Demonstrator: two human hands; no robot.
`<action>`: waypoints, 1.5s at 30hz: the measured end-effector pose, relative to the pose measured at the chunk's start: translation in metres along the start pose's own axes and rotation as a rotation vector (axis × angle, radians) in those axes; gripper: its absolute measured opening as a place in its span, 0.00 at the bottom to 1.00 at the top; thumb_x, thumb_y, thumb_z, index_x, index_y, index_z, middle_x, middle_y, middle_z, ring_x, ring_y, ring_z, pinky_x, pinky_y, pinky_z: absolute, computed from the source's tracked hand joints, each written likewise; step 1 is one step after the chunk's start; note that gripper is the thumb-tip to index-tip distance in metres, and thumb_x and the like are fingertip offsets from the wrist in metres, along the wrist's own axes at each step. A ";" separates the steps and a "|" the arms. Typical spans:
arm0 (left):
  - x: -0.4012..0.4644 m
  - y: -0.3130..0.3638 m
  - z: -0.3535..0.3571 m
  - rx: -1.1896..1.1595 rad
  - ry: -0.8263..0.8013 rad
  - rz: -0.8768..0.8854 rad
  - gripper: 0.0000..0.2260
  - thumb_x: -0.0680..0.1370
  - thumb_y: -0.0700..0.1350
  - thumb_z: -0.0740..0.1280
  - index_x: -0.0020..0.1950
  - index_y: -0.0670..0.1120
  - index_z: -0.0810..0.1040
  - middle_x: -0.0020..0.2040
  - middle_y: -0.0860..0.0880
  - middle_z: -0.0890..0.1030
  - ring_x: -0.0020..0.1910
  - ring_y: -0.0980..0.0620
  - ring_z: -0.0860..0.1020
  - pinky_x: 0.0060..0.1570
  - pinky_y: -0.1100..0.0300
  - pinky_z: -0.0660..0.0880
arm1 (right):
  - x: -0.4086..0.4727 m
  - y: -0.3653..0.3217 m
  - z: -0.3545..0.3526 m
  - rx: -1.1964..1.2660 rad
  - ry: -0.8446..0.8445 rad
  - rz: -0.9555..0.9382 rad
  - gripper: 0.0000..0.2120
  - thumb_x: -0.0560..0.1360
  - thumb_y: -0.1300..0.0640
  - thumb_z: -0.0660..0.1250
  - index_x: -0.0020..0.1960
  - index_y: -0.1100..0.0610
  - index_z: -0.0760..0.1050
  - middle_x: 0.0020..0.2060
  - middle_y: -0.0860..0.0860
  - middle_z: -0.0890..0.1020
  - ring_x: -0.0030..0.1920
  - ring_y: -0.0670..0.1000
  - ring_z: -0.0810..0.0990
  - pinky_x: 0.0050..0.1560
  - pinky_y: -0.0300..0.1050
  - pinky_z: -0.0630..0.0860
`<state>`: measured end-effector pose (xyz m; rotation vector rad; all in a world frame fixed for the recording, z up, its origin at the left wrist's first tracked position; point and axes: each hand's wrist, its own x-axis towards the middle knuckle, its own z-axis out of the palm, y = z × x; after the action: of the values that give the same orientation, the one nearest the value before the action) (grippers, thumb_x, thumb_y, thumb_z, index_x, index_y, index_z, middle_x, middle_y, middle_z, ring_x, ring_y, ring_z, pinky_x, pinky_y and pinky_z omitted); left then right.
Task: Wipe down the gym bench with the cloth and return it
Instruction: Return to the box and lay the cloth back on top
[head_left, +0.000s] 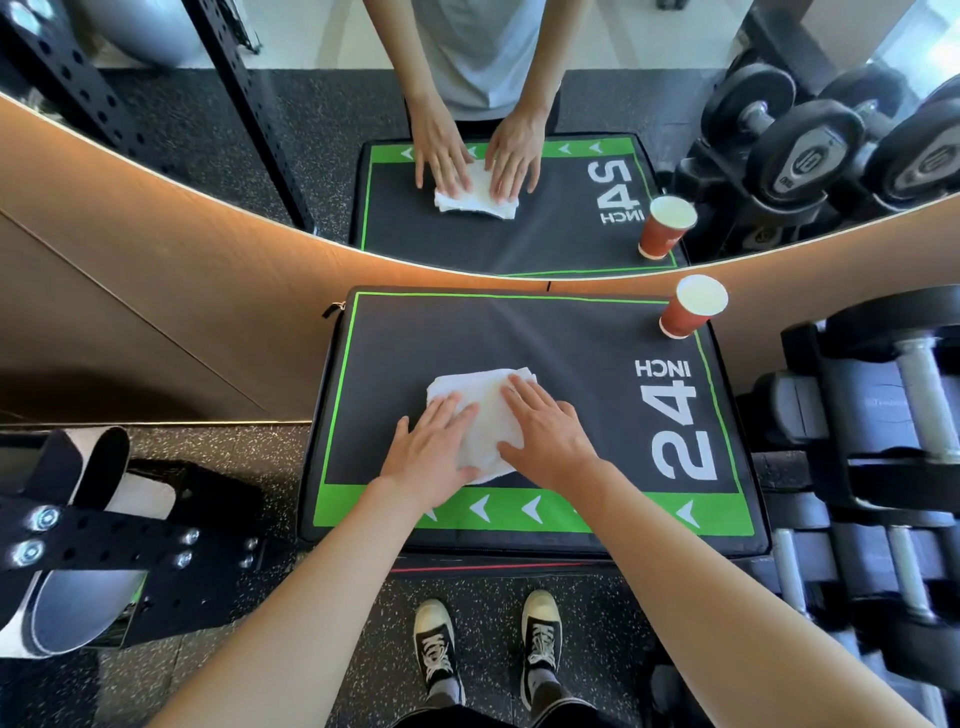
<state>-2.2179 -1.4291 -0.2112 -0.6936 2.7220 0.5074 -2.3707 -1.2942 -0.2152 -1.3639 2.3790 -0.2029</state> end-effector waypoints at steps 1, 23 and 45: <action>-0.002 0.000 0.000 0.009 0.018 0.004 0.41 0.79 0.62 0.69 0.85 0.53 0.52 0.86 0.52 0.47 0.85 0.51 0.45 0.80 0.36 0.54 | -0.001 0.001 -0.002 -0.004 0.016 -0.015 0.37 0.80 0.43 0.66 0.83 0.52 0.55 0.84 0.46 0.50 0.83 0.48 0.48 0.76 0.54 0.59; -0.006 -0.048 0.006 0.009 0.060 0.057 0.35 0.83 0.66 0.60 0.85 0.59 0.51 0.86 0.58 0.46 0.85 0.55 0.43 0.80 0.35 0.53 | 0.011 -0.012 0.021 -0.113 -0.073 -0.147 0.31 0.86 0.43 0.57 0.85 0.48 0.49 0.84 0.45 0.47 0.84 0.51 0.45 0.81 0.59 0.50; 0.065 -0.161 -0.055 -0.018 0.044 0.069 0.34 0.82 0.65 0.63 0.85 0.62 0.53 0.86 0.58 0.49 0.85 0.55 0.44 0.80 0.35 0.52 | 0.133 -0.084 0.004 -0.057 -0.103 -0.041 0.31 0.85 0.42 0.57 0.84 0.45 0.49 0.84 0.44 0.47 0.84 0.49 0.43 0.82 0.61 0.46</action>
<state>-2.2020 -1.6101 -0.2271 -0.6249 2.7939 0.5397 -2.3619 -1.4513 -0.2267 -1.4152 2.2897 -0.0746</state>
